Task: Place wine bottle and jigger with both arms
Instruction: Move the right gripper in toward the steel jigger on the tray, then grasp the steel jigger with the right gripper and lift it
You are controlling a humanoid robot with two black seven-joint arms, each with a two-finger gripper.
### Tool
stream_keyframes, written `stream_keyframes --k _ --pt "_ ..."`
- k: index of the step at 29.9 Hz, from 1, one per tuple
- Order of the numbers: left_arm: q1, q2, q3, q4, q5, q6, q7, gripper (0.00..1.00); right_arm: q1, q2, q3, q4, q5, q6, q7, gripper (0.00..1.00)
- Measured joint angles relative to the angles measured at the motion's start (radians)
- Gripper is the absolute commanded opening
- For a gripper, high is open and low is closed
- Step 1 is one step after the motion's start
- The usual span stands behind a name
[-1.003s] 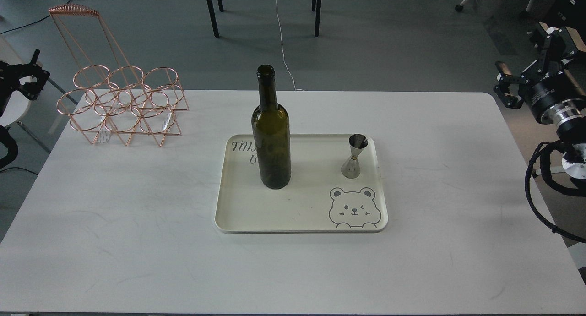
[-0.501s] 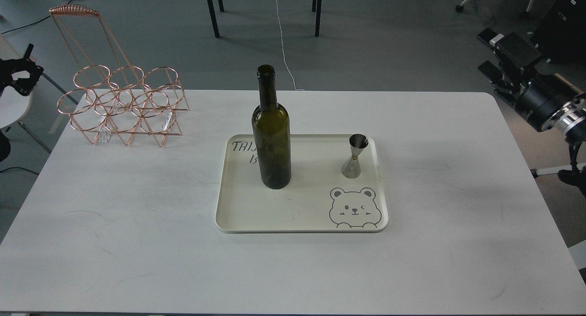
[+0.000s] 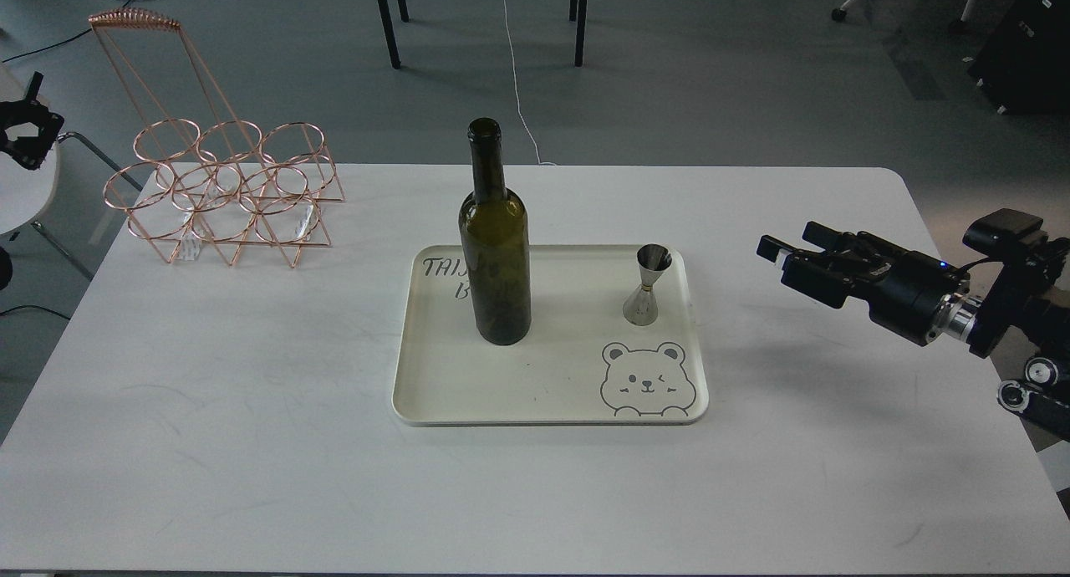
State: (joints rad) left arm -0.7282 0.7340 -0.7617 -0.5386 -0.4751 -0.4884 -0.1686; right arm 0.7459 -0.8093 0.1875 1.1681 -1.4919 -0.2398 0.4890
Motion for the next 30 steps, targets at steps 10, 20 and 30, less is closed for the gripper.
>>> stream_keyframes --k 10,20,30 --pt "0.006 0.0 0.001 0.003 0.0 0.0 -0.006 0.98 0.065 0.244 -0.123 -0.223 -0.134 -0.001 0.0 0.79" --pt "0.012 0.009 -0.001 0.007 -0.001 0.0 -0.038 0.98 0.13 0.43 -0.186 -0.406 -0.134 -0.004 0.0 0.71" --pt "0.023 0.011 0.0 0.009 0.0 0.0 -0.038 0.98 0.131 0.474 -0.189 -0.427 -0.134 -0.004 0.0 0.55"
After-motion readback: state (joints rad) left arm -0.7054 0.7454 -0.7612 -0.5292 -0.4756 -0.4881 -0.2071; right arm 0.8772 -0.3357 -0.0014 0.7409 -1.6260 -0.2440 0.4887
